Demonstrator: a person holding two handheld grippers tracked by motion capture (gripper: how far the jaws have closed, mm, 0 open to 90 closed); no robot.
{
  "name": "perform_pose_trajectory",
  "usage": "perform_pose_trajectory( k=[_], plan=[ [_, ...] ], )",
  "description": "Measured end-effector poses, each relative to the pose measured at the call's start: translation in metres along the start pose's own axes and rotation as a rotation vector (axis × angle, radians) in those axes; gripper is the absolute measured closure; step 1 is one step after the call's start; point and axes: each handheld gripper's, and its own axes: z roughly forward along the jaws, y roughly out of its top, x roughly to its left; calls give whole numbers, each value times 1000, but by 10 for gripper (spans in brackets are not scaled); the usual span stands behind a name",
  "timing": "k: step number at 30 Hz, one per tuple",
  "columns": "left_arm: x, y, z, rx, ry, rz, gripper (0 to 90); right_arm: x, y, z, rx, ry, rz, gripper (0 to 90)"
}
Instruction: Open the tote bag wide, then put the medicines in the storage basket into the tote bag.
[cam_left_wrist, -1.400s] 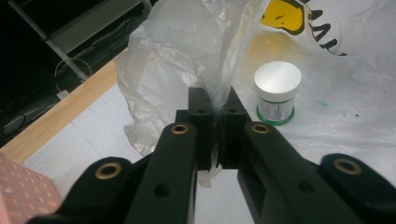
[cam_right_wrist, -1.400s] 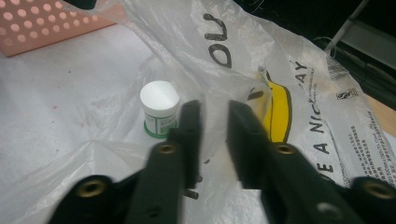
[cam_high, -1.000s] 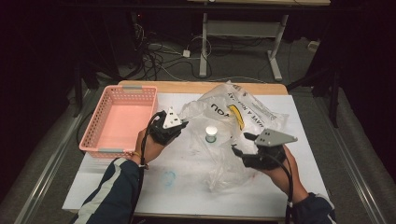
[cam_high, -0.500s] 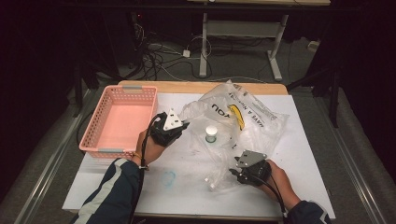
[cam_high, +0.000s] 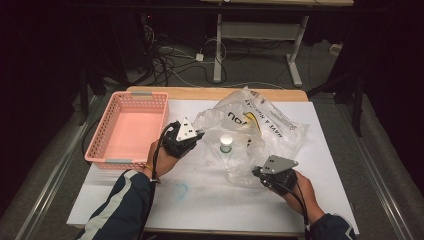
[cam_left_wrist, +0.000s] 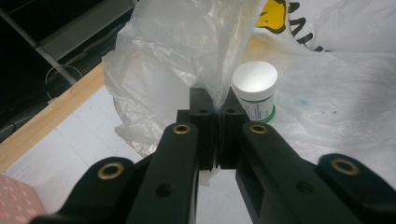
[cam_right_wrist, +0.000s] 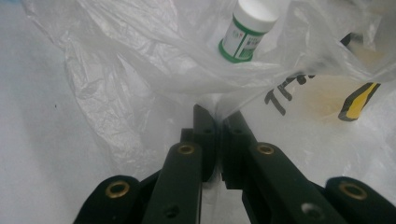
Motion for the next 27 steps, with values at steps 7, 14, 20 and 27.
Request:
perform_pose_trajectory(
  k=[7,14,20,27],
  plan=[
    [0,1,-4,-24,19,-10,861,-4,4,-10,-49,-22,14,888],
    [0,2,-12,-40,41,-3,861,-5,8,-21,-96,-32,9,891],
    [4,7,-25,-76,55,-14,861,-9,15,-32,-157,-42,10,894],
    [19,16,-46,-151,95,-48,861,-26,29,-59,-292,-85,40,897]
  ],
)
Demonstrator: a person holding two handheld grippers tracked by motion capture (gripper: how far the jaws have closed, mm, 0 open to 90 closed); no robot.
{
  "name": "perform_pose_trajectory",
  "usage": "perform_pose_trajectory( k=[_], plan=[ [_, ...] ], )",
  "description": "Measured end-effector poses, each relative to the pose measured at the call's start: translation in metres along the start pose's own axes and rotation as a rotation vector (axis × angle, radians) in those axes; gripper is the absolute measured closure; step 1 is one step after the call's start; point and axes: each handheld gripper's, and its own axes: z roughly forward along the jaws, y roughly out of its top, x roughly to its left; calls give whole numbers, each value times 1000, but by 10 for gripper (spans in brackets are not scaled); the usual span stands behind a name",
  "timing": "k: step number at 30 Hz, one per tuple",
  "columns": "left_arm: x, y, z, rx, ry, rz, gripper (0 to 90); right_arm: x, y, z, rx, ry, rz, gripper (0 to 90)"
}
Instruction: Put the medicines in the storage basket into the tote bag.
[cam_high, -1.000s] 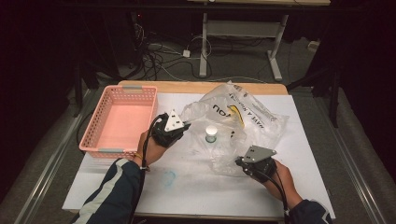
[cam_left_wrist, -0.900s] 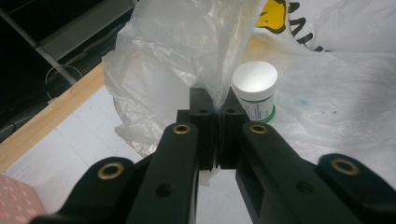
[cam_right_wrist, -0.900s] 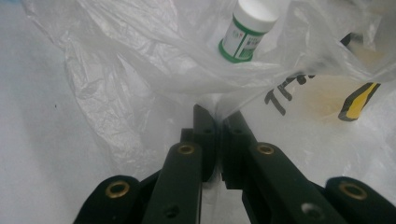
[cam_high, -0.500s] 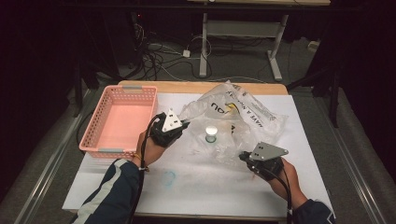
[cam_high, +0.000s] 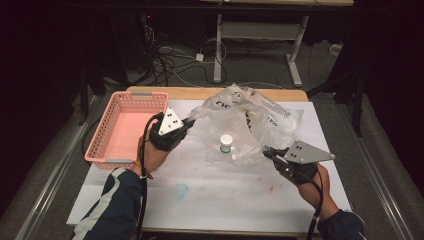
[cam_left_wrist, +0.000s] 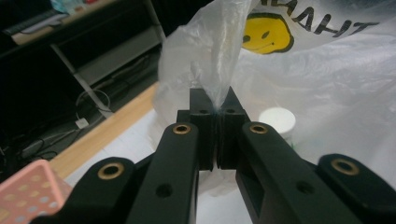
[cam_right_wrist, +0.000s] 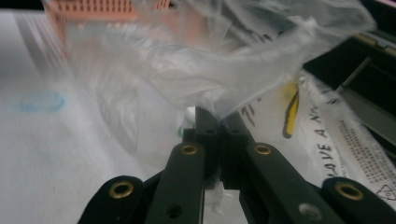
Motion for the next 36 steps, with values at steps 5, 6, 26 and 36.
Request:
perform_pose_trajectory(
  k=[5,6,26,36],
  plan=[
    [7,11,-15,-58,42,3,861,-7,19,-4,-70,-29,-32,897],
    [8,14,-17,-67,43,3,861,-8,23,-4,-81,-31,-37,897],
    [22,75,-48,-163,69,45,861,-27,74,-29,-248,-66,-6,899],
    [32,96,-7,-136,104,79,859,-62,88,-13,-217,-147,61,899]
  ],
)
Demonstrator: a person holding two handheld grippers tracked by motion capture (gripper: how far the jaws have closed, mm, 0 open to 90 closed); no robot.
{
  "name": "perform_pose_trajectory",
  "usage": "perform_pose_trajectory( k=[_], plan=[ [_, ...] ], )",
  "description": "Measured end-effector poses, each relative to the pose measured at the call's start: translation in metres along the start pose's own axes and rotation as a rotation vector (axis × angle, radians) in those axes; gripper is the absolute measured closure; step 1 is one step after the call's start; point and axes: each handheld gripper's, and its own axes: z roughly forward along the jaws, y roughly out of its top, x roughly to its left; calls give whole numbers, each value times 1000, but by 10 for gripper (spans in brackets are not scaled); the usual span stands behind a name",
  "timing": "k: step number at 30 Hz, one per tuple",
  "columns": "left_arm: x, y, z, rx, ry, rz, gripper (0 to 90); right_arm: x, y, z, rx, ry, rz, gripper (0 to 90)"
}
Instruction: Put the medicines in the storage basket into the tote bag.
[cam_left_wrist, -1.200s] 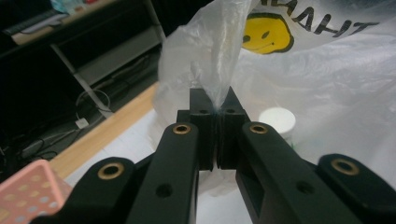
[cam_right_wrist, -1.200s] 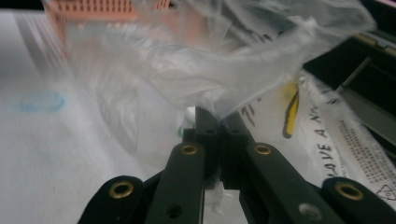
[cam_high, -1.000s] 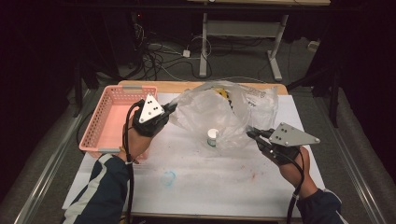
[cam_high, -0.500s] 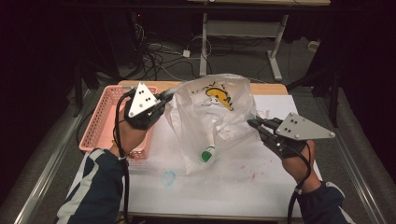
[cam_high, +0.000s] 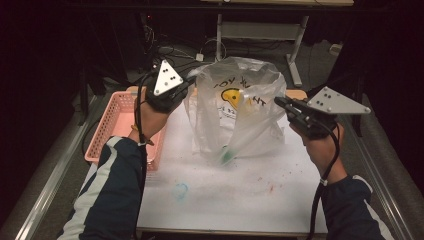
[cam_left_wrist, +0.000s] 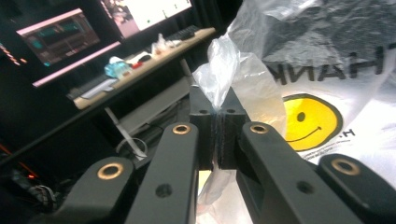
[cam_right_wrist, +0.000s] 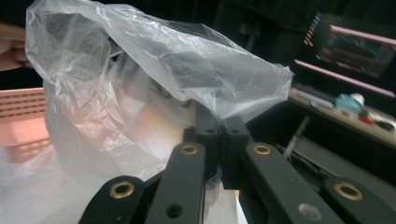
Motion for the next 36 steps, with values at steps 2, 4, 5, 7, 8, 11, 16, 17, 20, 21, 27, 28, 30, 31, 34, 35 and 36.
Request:
perform_pose_trajectory(
  k=[2,4,5,7,8,11,16,17,20,21,27,28,30,31,34,35,36],
  plan=[
    [0,-3,12,15,4,6,858,-11,-3,8,29,-34,11,899],
    [1,-9,25,38,-2,-4,858,-23,-9,16,54,-54,48,899],
    [1,-11,32,54,-5,-8,858,-29,-12,21,71,-73,53,899],
    [2,-17,45,78,-3,-14,857,-42,-19,28,102,-98,75,899],
    [2,-20,52,90,-4,-17,857,-47,-22,32,114,-112,87,900],
    [4,-26,69,123,12,-15,857,-64,-32,41,141,-141,117,900],
    [19,-21,82,118,75,-33,859,-90,-37,51,161,-192,174,900],
    [24,-18,81,109,85,-48,859,-94,-35,50,153,-201,181,900],
    [36,-8,81,103,132,-57,860,-105,-25,48,152,-226,184,900],
    [39,-4,80,91,143,-69,860,-109,-20,46,142,-226,188,900],
    [51,8,75,92,202,-83,862,-116,11,32,94,-253,171,900],
    [53,9,75,98,211,-84,862,-118,16,29,85,-260,170,900],
    [58,9,73,99,239,-94,862,-122,23,25,77,-272,177,900],
    [61,10,72,93,243,-103,862,-124,26,24,79,-276,180,900],
    [63,14,69,76,264,-118,861,-128,31,22,73,-274,186,900],
    [62,15,69,62,263,-122,861,-127,31,24,78,-281,178,900],
    [61,15,70,54,243,-133,861,-127,30,25,85,-290,176,900]
  ],
)
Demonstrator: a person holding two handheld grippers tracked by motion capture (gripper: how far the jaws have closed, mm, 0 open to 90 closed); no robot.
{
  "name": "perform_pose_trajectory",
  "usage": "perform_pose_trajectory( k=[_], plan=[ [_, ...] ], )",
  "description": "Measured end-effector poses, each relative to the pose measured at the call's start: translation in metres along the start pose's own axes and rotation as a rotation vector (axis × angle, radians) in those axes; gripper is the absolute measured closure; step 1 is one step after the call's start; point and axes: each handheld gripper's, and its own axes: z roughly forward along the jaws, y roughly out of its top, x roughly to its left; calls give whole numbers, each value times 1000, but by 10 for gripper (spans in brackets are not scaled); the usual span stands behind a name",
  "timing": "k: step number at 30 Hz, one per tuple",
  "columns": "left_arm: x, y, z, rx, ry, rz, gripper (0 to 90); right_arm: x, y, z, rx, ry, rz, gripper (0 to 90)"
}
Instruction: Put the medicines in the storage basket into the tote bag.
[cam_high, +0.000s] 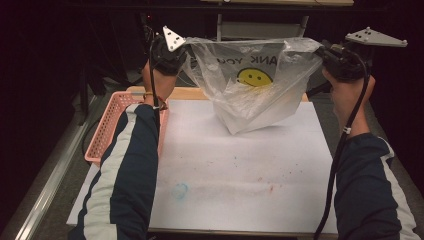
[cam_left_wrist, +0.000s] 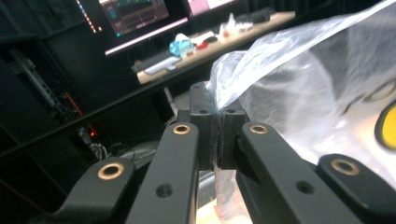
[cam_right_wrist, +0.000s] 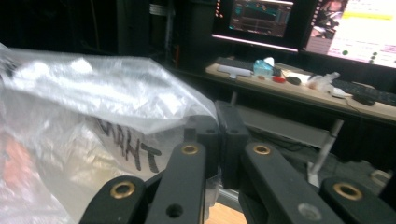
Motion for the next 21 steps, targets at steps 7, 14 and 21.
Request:
perform_pose_trajectory(
  k=[7,14,21],
  plan=[
    [-20,-16,15,68,-89,22,819,0,-26,20,76,-25,2,900],
    [-32,-32,24,94,-147,13,619,1,-49,34,140,-36,-14,900],
    [-44,-36,16,36,-178,-11,380,0,-56,37,162,-75,-39,897]
  ],
)
